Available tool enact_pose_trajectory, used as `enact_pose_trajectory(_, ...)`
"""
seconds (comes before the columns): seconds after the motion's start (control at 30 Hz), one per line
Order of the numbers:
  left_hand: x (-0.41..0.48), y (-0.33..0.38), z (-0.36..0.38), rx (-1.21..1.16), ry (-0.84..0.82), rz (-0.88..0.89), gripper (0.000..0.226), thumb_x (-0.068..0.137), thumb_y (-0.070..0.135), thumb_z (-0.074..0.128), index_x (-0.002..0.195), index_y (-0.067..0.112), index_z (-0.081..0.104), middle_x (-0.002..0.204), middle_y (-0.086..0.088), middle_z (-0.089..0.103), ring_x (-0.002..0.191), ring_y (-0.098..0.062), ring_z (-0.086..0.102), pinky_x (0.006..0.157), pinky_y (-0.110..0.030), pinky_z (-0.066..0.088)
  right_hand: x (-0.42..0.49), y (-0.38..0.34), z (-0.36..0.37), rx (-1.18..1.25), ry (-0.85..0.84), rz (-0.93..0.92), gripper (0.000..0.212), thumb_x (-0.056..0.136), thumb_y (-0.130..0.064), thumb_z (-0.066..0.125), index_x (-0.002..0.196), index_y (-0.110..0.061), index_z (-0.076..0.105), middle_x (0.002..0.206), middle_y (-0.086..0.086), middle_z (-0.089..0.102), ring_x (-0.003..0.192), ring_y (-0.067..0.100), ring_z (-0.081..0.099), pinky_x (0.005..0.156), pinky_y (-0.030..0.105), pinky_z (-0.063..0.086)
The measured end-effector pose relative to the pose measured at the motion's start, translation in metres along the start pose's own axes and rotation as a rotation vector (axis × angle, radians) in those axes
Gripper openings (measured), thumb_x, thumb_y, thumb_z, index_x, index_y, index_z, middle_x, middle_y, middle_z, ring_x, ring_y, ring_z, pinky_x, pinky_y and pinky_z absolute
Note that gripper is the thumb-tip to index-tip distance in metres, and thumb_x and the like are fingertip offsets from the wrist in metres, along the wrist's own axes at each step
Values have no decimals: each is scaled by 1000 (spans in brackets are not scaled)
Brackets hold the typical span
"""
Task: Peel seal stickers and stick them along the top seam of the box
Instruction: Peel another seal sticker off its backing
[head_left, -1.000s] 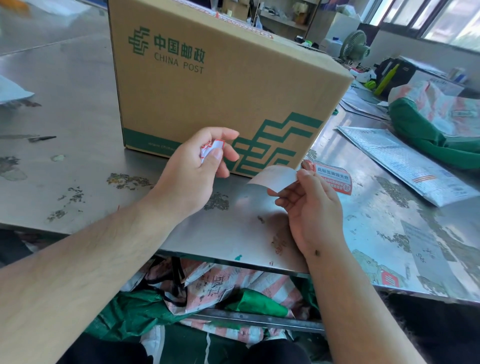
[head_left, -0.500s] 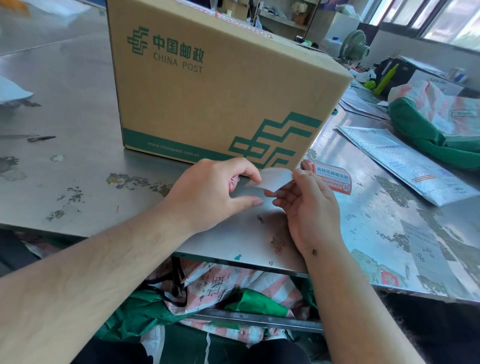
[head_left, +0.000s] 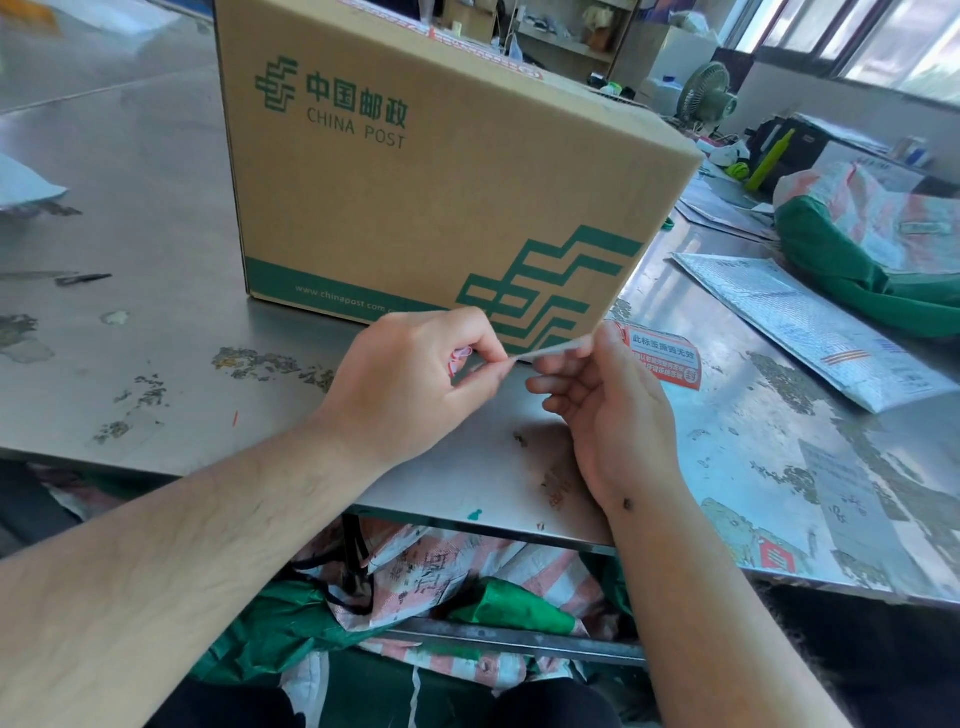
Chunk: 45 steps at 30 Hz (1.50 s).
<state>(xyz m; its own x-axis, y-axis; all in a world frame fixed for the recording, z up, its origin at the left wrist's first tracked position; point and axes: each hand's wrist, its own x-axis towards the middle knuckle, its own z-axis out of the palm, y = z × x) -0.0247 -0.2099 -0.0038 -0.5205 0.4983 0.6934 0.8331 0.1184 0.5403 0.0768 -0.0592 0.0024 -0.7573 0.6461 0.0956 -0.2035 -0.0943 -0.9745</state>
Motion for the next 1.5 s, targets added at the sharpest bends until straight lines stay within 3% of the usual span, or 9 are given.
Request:
enact_pose_trajectory(0.13, 4, -2, -4, -289, -29, -169, 13, 85, 21, 75, 75, 22, 67, 46, 2, 44, 45, -12, 35, 47, -22, 30, 3, 0, -4, 108, 57, 55, 27, 101, -27, 49, 85, -12, 65, 71, 8, 69, 61, 21, 63, 58, 27, 47)
enact_pose_trajectory(0.23, 10, -10, -9, -665, 22, -408, 19, 81, 24, 77, 67, 27, 65, 52, 2, 42, 47, -13, 31, 46, -24, 25, 3, 5, -2, -64, 42, -16, 15, 87, -11, 56, 92, -11, 70, 76, 5, 73, 65, 19, 63, 61, 26, 46)
enact_pose_trajectory(0.47, 15, -8, -6, -964, 37, -571, 17, 78, 22, 72, 62, 27, 65, 58, 0, 44, 45, -11, 25, 51, -36, 14, -3, 5, -1, -323, -204, -116, 16, 79, -29, 63, 85, -31, 78, 95, -3, 76, 84, 13, 68, 77, 32, 47)
enact_pose_trajectory(0.7, 13, -10, -3, -934, 10, -536, 16, 77, 23, 73, 63, 27, 66, 61, 0, 45, 51, -13, 25, 51, -35, 14, -6, 6, 0, -394, -134, -196, 19, 90, -28, 70, 83, -10, 73, 81, -1, 75, 77, 11, 64, 75, 35, 49)
enact_pose_trajectory(0.93, 8, -9, 1, -418, 53, -393, 17, 84, 22, 76, 94, 33, 67, 48, 11, 33, 48, -7, 31, 50, -19, 31, -6, 7, 2, -337, -29, -218, 18, 90, -30, 55, 83, -18, 66, 76, -8, 72, 73, 13, 66, 68, 29, 49)
enact_pose_trajectory(1.07, 10, -14, 0, -408, 105, -492, 22, 87, 21, 70, 107, 30, 66, 50, 12, 38, 48, -7, 37, 51, -18, 34, -5, 6, 0, -249, 11, -190, 16, 90, -30, 54, 89, -20, 66, 79, -6, 72, 73, 17, 65, 64, 28, 47)
enact_pose_trajectory(1.23, 8, -14, 2, -453, 51, -541, 15, 98, 21, 53, 102, 31, 64, 53, 15, 49, 50, -13, 43, 54, -27, 37, -8, 4, 1, -185, 28, -144, 14, 87, -28, 55, 79, -27, 67, 79, -1, 72, 70, 19, 63, 62, 28, 45)
enact_pose_trajectory(1.37, 6, -2, -6, -378, -3, -500, 20, 103, 21, 43, 108, 25, 62, 71, -2, 54, 56, 1, 50, 54, -10, 36, -8, 0, 2, -176, 53, -97, 16, 85, -28, 55, 85, -18, 68, 77, 1, 71, 68, 22, 62, 62, 31, 44)
enact_pose_trajectory(1.5, 5, 3, -10, -397, -30, -530, 22, 104, 26, 39, 104, 29, 61, 63, 0, 53, 50, -3, 46, 51, -17, 37, -11, -5, 3, -186, 61, -92, 22, 96, -15, 53, 79, -20, 66, 74, -1, 70, 69, 22, 61, 62, 32, 43)
